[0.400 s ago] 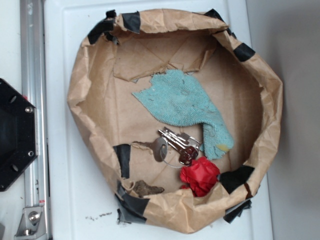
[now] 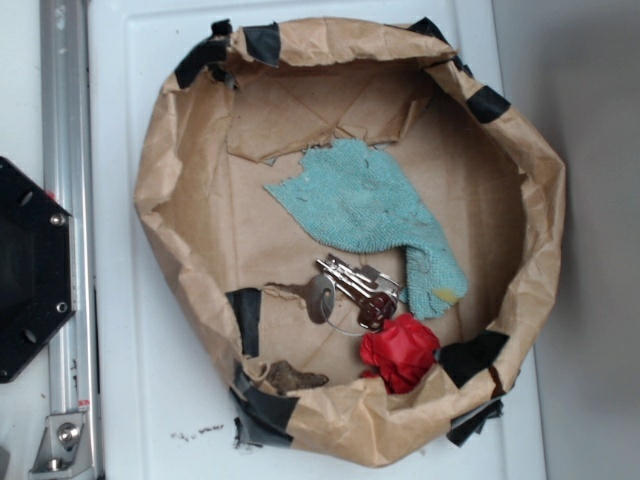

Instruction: Grab the blue cloth.

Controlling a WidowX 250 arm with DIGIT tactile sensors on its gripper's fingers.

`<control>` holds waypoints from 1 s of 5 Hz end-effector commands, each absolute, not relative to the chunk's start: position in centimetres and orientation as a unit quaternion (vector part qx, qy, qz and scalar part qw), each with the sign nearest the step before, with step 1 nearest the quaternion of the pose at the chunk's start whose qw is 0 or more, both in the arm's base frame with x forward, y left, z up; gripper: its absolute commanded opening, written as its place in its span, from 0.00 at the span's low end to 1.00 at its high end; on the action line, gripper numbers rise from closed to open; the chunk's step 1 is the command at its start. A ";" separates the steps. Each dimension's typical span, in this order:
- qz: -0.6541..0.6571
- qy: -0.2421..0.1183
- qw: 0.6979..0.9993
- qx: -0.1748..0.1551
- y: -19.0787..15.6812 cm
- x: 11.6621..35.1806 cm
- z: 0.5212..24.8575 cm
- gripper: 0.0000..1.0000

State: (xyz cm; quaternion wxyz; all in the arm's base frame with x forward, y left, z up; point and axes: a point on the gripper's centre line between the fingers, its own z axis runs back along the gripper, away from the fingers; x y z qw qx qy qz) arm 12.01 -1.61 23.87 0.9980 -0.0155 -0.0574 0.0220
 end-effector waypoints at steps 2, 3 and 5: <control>-0.032 -0.110 0.990 0.085 0.9 27.2 11.1 1.00; -0.079 -0.100 0.988 0.082 1.5 32.1 8.0 1.00; -0.121 -0.091 0.988 0.045 1.5 34.9 4.7 1.00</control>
